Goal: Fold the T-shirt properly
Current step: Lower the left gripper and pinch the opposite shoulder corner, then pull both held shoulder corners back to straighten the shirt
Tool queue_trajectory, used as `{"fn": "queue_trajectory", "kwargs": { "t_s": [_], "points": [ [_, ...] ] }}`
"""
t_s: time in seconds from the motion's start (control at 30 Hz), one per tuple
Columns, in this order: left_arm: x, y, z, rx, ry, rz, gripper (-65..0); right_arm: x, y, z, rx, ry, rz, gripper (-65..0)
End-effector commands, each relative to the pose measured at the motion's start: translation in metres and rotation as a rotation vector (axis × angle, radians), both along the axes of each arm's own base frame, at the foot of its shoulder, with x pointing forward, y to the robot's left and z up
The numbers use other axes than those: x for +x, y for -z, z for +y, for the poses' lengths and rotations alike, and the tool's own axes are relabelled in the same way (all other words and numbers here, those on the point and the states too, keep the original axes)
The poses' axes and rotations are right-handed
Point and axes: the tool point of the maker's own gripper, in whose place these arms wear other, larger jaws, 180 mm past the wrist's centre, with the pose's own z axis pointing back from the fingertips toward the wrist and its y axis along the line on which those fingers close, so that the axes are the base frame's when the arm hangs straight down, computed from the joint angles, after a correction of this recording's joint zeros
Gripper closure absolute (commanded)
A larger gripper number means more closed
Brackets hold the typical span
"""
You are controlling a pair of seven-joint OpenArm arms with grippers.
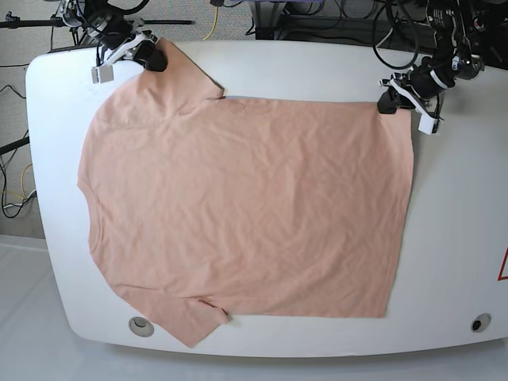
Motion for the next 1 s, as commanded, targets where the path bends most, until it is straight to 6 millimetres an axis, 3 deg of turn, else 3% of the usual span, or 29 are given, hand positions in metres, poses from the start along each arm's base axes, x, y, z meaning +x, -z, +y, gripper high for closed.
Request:
{"fn": "queue_trajectory", "kwargs": {
  "t_s": [0.0,0.97],
  "points": [
    [-0.015,0.007,0.009,0.066,0.024,0.061,0.0,-0.009,0.001,-0.005,-0.043,-0.03,0.035,0.0],
    [-0.053,0.006,0.005,0.057,0.031,0.098,0.0,-0.029,-0.004,-0.005,-0.106,-0.056,0.059,0.0]
  ]
}}
